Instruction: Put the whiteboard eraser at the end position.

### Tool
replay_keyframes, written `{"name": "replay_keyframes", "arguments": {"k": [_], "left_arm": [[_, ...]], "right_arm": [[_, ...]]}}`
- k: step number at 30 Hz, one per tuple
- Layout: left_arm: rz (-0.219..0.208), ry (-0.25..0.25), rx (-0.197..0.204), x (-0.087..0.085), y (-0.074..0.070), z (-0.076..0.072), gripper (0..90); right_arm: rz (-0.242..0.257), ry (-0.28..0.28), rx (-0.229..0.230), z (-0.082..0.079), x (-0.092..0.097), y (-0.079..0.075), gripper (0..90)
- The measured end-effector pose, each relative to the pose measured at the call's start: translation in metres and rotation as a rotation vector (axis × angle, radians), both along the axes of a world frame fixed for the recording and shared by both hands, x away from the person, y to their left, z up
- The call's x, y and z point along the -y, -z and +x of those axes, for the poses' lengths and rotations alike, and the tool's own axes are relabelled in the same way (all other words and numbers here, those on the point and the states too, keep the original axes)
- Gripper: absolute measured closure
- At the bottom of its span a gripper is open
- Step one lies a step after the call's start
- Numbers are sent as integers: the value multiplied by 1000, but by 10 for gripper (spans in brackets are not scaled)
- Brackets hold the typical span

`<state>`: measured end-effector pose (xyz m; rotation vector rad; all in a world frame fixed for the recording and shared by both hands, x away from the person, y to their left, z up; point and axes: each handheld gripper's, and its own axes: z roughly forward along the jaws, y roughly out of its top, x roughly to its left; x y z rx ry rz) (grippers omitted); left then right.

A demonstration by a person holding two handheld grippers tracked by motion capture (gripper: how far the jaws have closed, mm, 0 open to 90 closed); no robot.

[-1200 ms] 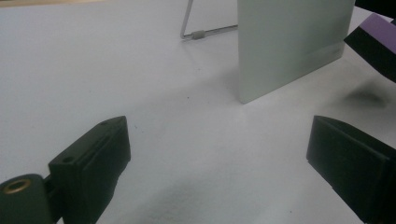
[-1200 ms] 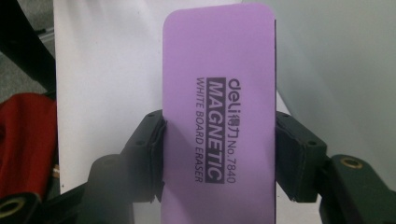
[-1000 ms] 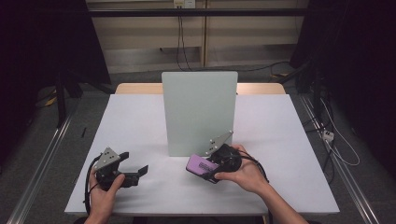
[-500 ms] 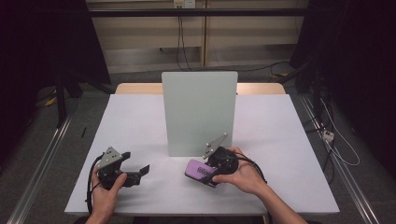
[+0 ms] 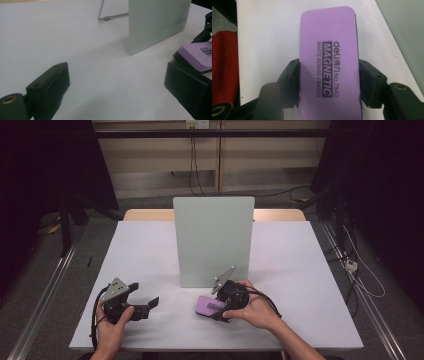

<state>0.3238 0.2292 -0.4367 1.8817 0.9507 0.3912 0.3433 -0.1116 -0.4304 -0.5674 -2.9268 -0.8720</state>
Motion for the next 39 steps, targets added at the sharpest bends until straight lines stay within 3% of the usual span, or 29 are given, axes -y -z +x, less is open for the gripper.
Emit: {"name": "replay_keyframes", "arguments": {"k": [23,28,39], "left_arm": [[-2,0,-2,0,0,0,64],[0,5,0,0,0,1,64],[-1,7,1,1,0,1,65]], "right_arm": [[32,50,-11,0,3,6,396],[23,57,-6,-1,3,9,311],[57,117,43,0,6,8,124]]}}
